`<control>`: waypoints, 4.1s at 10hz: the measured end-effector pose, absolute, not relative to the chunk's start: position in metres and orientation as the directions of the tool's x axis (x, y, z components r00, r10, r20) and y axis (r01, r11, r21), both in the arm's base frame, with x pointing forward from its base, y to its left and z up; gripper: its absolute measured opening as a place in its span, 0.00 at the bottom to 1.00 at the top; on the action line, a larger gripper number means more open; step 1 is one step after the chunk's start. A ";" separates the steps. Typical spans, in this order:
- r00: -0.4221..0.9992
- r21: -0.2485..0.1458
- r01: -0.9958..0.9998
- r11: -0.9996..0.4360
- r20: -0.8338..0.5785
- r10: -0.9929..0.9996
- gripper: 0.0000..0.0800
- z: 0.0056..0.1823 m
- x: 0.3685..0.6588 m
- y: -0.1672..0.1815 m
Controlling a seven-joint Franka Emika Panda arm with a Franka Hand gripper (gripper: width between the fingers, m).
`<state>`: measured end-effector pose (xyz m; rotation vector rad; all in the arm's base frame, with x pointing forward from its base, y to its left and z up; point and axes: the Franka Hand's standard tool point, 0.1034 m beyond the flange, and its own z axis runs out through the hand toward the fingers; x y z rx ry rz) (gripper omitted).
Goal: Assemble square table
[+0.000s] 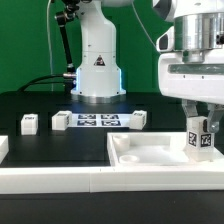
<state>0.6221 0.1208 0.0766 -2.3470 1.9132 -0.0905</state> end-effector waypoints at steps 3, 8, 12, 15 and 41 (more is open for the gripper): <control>0.089 -0.123 -0.989 -0.082 -0.054 -0.995 0.36 0.076 0.622 0.122; 0.301 -0.105 -0.949 -0.297 -0.032 -0.953 0.78 0.076 0.620 0.123; 0.611 -0.096 -0.788 -0.608 0.001 -0.792 0.81 0.079 0.624 0.125; 0.814 -0.090 -0.576 -0.813 0.027 -0.580 0.81 0.080 0.625 0.125; 0.638 -0.046 -0.764 -0.644 0.094 -0.764 0.58 0.080 0.622 0.086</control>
Offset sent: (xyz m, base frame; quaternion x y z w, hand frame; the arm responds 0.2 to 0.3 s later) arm 0.0000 0.0000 0.0000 0.0000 0.0000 0.1296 0.9916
